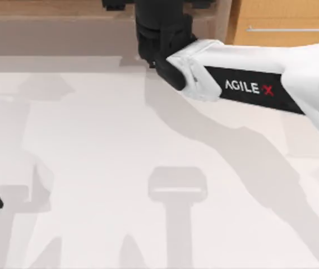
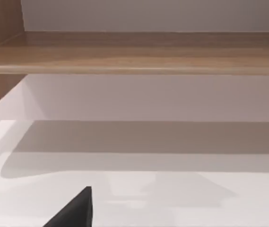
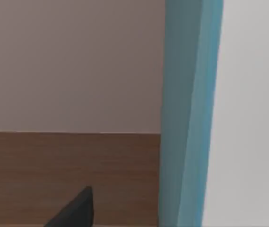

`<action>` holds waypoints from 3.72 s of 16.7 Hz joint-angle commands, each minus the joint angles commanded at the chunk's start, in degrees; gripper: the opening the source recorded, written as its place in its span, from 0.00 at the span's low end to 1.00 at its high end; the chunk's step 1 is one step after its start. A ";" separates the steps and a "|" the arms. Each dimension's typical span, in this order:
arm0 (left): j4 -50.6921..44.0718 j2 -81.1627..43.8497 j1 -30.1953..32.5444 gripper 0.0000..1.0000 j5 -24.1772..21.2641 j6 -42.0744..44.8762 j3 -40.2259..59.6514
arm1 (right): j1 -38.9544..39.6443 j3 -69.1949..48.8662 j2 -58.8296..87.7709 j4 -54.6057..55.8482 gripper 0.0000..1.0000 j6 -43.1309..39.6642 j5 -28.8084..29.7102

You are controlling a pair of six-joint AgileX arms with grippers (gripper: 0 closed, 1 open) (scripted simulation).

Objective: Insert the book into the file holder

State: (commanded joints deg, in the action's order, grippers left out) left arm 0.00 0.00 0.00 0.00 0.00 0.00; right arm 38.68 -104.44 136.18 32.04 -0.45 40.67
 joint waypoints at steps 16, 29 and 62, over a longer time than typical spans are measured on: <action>0.00 0.00 0.00 1.00 0.00 0.00 0.00 | 0.00 0.00 0.00 0.00 0.00 0.00 0.00; 0.00 0.00 0.00 1.00 0.00 0.00 0.00 | 0.20 -1.66 -1.17 -2.74 0.00 0.10 -0.04; 0.00 0.00 0.00 1.00 0.00 0.00 0.00 | -49.01 67.90 -47.92 -0.77 0.00 74.01 -60.69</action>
State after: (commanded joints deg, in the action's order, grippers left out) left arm 0.00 0.00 0.00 0.00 0.00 0.00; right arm -10.33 -36.54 88.27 31.27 73.56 -20.02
